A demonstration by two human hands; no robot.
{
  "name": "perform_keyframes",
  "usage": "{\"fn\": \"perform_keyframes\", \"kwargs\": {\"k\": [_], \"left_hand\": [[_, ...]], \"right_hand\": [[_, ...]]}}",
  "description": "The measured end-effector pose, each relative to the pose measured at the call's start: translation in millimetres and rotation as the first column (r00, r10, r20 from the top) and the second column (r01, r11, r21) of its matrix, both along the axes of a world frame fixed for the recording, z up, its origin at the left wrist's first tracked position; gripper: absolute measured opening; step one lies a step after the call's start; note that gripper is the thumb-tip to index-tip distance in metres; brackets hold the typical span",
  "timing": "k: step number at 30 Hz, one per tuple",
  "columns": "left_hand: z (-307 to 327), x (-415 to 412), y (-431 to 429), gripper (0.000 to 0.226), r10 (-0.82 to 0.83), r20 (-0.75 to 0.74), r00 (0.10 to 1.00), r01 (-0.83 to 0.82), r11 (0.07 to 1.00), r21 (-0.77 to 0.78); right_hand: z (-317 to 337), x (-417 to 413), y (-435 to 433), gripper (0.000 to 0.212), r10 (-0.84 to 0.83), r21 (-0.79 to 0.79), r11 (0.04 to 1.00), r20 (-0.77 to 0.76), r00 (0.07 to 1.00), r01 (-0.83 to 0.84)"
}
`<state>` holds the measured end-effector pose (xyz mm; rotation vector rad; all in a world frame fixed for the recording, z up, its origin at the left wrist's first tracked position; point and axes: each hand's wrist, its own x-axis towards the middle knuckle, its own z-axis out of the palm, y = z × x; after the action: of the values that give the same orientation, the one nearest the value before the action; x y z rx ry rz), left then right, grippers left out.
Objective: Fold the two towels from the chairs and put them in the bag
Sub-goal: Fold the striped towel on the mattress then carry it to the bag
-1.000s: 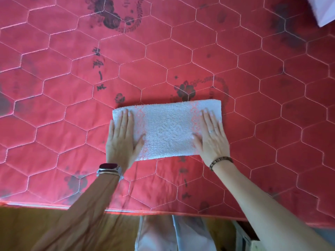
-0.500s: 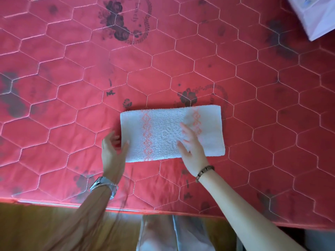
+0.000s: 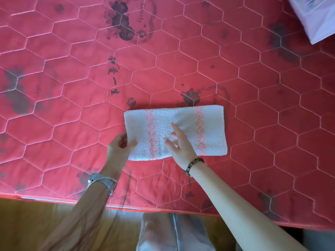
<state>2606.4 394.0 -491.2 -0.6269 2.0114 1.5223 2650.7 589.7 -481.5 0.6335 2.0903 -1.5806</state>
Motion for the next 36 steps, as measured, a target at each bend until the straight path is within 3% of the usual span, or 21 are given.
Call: {"fn": "perform_keyframes", "kwargs": {"k": [4, 10, 19, 22, 27, 30, 33, 36], "left_hand": [[27.8, -2.3, 20.4, 0.040, -0.059, -0.052, 0.997, 0.064, 0.993, 0.095], [54.4, 2.4, 66.3, 0.039, -0.119, -0.161, 0.980, 0.143, 0.979, 0.147], [53.2, 15.0, 127.5, 0.079, -0.221, -0.178, 0.959, 0.256, 0.944, 0.210], [45.6, 21.4, 137.2, 0.079, -0.300, -0.226, 0.927, 0.352, 0.905, 0.241], [28.1, 29.4, 134.9, 0.058, -0.444, -0.332, 0.832, 0.462, 0.886, -0.025], [4.4, 32.2, 128.5, 0.055, -0.521, -0.359, 0.774, 0.498, 0.852, -0.164], [-20.2, 34.7, 125.5, 0.065, -0.666, -0.325, 0.671, 0.577, 0.745, -0.335], [-25.7, 35.5, 127.9, 0.070, -0.797, -0.321, 0.511, 0.624, 0.601, -0.500]], "right_hand": [[12.1, -10.1, 1.4, 0.063, -0.040, -0.040, 0.998, 0.008, 0.999, 0.040], [39.0, -24.7, 6.7, 0.029, -0.151, -0.040, 0.988, -0.114, 0.982, 0.147], [51.1, -24.7, 54.1, 0.030, -0.147, 0.014, 0.989, -0.027, 0.989, 0.148], [43.2, -18.8, 78.7, 0.027, -0.173, 0.079, 0.981, -0.042, 0.984, 0.176], [28.5, -8.3, 116.4, 0.027, -0.276, 0.191, 0.940, -0.067, 0.959, 0.284], [12.4, -2.0, 130.2, 0.031, -0.296, 0.250, 0.926, 0.012, 0.955, 0.284], [-0.9, 4.2, 137.4, 0.034, -0.293, 0.288, 0.920, 0.054, 0.955, 0.266], [-6.0, 9.0, 140.4, 0.036, -0.338, 0.304, 0.903, 0.063, 0.939, 0.304]]}}
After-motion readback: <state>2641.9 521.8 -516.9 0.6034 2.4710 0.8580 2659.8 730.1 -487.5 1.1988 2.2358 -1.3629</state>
